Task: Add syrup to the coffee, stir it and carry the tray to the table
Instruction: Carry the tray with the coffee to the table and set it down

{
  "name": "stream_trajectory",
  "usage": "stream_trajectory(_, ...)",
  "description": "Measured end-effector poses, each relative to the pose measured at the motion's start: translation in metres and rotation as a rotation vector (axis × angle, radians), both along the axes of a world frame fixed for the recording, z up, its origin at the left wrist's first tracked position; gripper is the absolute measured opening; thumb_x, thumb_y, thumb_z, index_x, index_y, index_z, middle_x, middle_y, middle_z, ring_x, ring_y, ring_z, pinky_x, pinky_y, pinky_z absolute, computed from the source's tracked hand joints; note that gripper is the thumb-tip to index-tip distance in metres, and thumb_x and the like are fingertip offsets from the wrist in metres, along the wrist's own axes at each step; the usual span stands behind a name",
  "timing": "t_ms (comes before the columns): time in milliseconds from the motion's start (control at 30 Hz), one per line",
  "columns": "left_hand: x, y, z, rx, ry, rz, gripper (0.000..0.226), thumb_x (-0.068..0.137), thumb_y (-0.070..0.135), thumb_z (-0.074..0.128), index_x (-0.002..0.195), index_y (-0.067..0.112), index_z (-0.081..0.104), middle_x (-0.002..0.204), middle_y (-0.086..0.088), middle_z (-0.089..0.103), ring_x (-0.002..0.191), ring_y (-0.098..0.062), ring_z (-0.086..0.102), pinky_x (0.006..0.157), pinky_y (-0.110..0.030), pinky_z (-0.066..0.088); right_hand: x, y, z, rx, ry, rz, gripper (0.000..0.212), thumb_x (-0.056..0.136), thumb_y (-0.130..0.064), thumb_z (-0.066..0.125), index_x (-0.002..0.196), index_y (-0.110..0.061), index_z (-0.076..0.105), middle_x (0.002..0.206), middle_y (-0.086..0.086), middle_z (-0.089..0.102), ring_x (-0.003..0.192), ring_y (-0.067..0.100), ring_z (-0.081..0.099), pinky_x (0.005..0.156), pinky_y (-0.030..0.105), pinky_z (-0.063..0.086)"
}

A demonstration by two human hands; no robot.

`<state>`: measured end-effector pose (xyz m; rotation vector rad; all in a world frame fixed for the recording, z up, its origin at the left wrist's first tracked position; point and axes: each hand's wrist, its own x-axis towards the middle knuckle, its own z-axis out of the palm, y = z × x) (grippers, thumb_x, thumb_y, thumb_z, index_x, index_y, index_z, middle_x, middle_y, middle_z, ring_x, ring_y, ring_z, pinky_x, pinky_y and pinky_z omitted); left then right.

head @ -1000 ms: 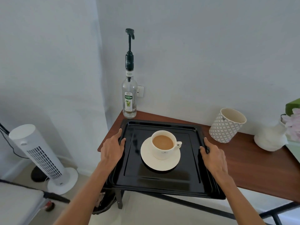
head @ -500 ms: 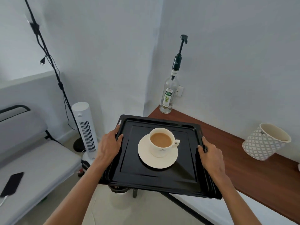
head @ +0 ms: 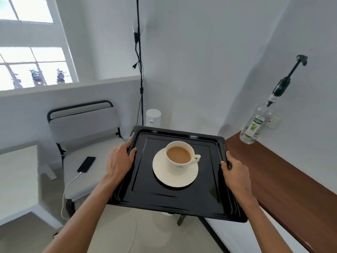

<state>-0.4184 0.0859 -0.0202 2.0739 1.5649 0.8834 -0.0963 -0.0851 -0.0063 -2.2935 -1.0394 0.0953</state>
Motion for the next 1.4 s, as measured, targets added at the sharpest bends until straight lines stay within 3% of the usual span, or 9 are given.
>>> stream_trajectory(267, -0.106, 0.004, 0.004, -0.007, 0.008, 0.199, 0.054, 0.102, 0.026, 0.059, 0.153, 0.013, 0.046, 0.128, -0.016, 0.071, 0.114, -0.034, 0.068, 0.097, -0.047, 0.055, -0.075, 0.083, -0.007, 0.022, -0.003, 0.242, 0.049, 0.101, -0.023, 0.053, 0.149, -0.019, 0.049, 0.068, -0.001, 0.061, 0.057, 0.010, 0.053, 0.065, 0.029, 0.040)
stream_trajectory(367, -0.148, 0.004, 0.004, -0.017, 0.026, 0.285, 0.055, 0.103, 0.028, 0.058, 0.154, 0.016, 0.043, 0.109, -0.018, 0.077, 0.092, -0.032, 0.073, 0.083, -0.044, 0.058, -0.111, 0.112, -0.011, 0.018, -0.006, 0.327, 0.047, 0.101, -0.024, 0.052, 0.147, -0.022, 0.051, 0.066, -0.011, 0.056, 0.060, 0.000, 0.048, 0.057, 0.028, 0.038)
stream_trajectory(500, -0.203, 0.006, 0.003, -0.033, 0.046, 0.405, 0.053, 0.102, 0.030, 0.058, 0.153, 0.022, 0.045, 0.079, -0.010, 0.074, 0.064, -0.019, 0.064, 0.058, -0.026, 0.048, -0.161, 0.146, -0.014, 0.047, 0.008, 0.447, 0.045, 0.100, -0.022, 0.052, 0.145, -0.025, 0.052, 0.063, -0.010, 0.058, 0.059, 0.008, 0.057, 0.049, 0.022, 0.036)
stream_trajectory(667, -0.266, 0.004, -0.001, -0.060, 0.044, 0.532, 0.052, 0.103, 0.031, 0.057, 0.153, 0.025, 0.047, 0.112, -0.015, 0.076, 0.104, -0.039, 0.069, 0.084, -0.046, 0.055, -0.221, 0.185, -0.022, 0.040, 0.030, 0.549, 0.046, 0.100, -0.025, 0.053, 0.146, -0.023, 0.053, 0.093, 0.011, 0.075, 0.086, 0.031, 0.069, 0.072, 0.037, 0.053)
stream_trajectory(800, -0.318, -0.001, -0.005, -0.062, 0.054, 0.624, 0.052, 0.102, 0.031, 0.057, 0.153, 0.023, 0.047, 0.111, -0.015, 0.076, 0.104, -0.039, 0.068, 0.082, -0.045, 0.054, -0.276, 0.212, -0.027, 0.086, 0.012, 0.634, 0.045, 0.099, -0.022, 0.057, 0.143, -0.016, 0.055, 0.114, 0.015, 0.074, 0.103, 0.035, 0.069, 0.090, 0.044, 0.054)
stream_trajectory(933, -0.364, -0.011, -0.008, -0.062, 0.047, 0.733, 0.052, 0.102, 0.032, 0.059, 0.152, 0.022, 0.048, 0.107, -0.016, 0.077, 0.100, -0.038, 0.070, 0.079, -0.044, 0.054, -0.326, 0.234, -0.031, 0.085, 0.004, 0.727, 0.046, 0.099, -0.023, 0.058, 0.143, -0.014, 0.054, 0.112, 0.012, 0.076, 0.096, 0.031, 0.072, 0.091, 0.041, 0.054)
stream_trajectory(1067, -0.403, -0.018, -0.013, -0.071, 0.042, 0.821, 0.053, 0.101, 0.033, 0.061, 0.151, 0.023, 0.049, 0.094, -0.015, 0.077, 0.090, -0.036, 0.071, 0.070, -0.037, 0.049, -0.374, 0.255, -0.030, 0.062, 0.006, 0.810, 0.048, 0.099, -0.022, 0.058, 0.145, -0.013, 0.052, 0.131, 0.012, 0.068, 0.115, 0.032, 0.067, 0.100, 0.044, 0.050)
stream_trajectory(1300, -0.460, -0.019, -0.024, -0.078, 0.039, 0.922, 0.053, 0.100, 0.033, 0.062, 0.150, 0.025, 0.050, 0.099, -0.015, 0.078, 0.098, -0.035, 0.072, 0.080, -0.046, 0.058, -0.445, 0.286, -0.034, 0.043, 0.028, 0.921, 0.049, 0.100, -0.022, 0.057, 0.147, -0.012, 0.048, 0.122, 0.012, 0.072, 0.101, 0.028, 0.072, 0.093, 0.041, 0.053)
stream_trajectory(1400, -0.485, -0.013, -0.034, -0.074, 0.045, 0.956, 0.053, 0.099, 0.033, 0.063, 0.150, 0.024, 0.051, 0.098, -0.015, 0.078, 0.097, -0.035, 0.072, 0.081, -0.046, 0.058, -0.473, 0.300, -0.041, 0.065, 0.024, 0.937, 0.048, 0.099, -0.019, 0.059, 0.145, -0.010, 0.050, 0.108, 0.011, 0.077, 0.084, 0.022, 0.073, 0.079, 0.029, 0.052)
